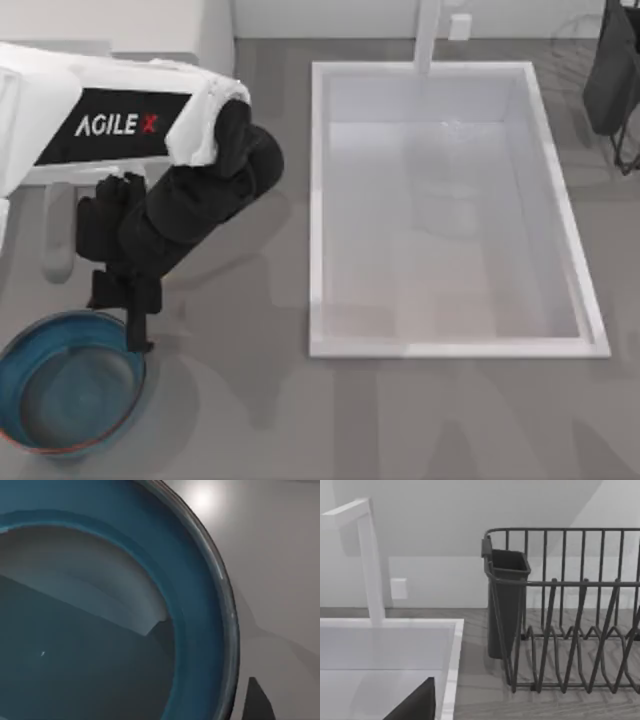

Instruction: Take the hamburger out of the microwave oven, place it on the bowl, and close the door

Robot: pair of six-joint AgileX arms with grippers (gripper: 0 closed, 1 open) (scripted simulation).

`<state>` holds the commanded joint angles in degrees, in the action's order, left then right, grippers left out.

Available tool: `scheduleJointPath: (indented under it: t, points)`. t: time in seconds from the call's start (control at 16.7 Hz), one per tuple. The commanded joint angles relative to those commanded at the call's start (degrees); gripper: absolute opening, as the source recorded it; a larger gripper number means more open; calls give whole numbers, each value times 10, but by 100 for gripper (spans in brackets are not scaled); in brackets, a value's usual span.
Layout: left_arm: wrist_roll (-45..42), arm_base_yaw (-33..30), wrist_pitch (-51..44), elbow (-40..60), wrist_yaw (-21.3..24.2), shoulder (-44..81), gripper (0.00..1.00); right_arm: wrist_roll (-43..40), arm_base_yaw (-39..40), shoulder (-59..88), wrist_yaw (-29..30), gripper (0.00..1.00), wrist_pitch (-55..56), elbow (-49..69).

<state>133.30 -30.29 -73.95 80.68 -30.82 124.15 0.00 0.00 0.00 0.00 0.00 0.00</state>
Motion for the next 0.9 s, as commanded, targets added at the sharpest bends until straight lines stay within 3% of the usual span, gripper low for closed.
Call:
scheduleJointPath:
  t: [0.36,0.9]
  points:
    - [215,-61,-206,-9,-72,88,0,0,0,0,0,100,0,0]
    - [239,-62,-221,-15,-88,98,0,0,0,0,0,100,0,0]
